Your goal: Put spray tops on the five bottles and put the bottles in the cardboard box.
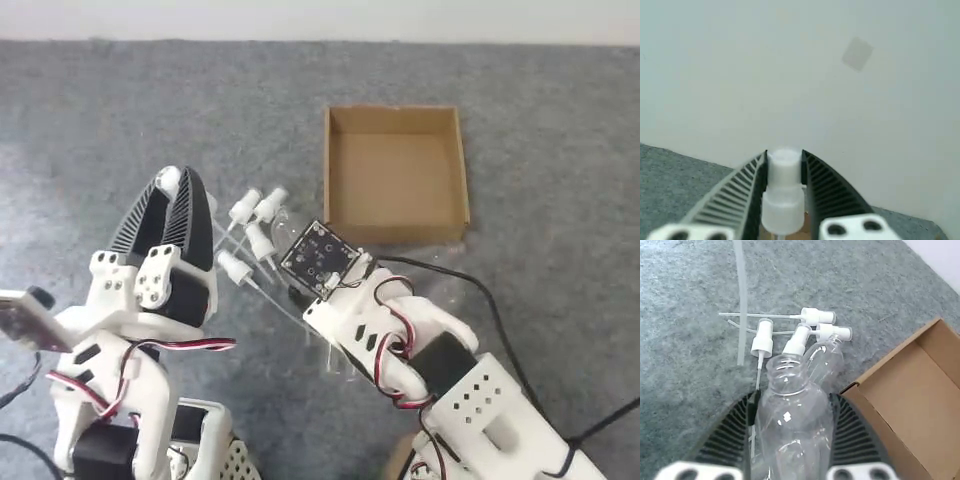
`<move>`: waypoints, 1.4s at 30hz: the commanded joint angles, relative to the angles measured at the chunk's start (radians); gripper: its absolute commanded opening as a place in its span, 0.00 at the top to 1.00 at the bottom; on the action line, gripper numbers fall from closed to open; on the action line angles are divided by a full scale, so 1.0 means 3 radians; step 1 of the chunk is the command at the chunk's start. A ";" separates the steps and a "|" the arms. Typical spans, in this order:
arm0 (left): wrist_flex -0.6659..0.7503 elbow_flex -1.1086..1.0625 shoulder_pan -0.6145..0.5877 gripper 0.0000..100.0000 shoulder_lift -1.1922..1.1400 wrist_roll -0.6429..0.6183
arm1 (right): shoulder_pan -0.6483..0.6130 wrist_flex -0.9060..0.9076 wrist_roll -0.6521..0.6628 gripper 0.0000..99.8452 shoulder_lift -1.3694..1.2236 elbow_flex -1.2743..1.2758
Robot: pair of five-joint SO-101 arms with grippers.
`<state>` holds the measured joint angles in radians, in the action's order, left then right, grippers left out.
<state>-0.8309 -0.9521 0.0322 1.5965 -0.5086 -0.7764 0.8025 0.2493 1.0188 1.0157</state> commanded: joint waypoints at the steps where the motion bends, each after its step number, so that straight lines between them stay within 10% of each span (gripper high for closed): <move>1: 0.0210 0.0146 0.0005 0.99 0.0031 -0.0010 | 0.0033 -0.0059 -0.0041 0.99 0.0064 -0.0026; 42: 0.0430 -0.0857 0.0803 0.99 0.0005 0.0322 | -0.0023 -0.0074 -0.0015 0.99 0.0494 0.0020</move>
<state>-0.6958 -1.2190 0.2394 1.5965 -0.4350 -0.8101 0.8025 0.2478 1.0725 1.0418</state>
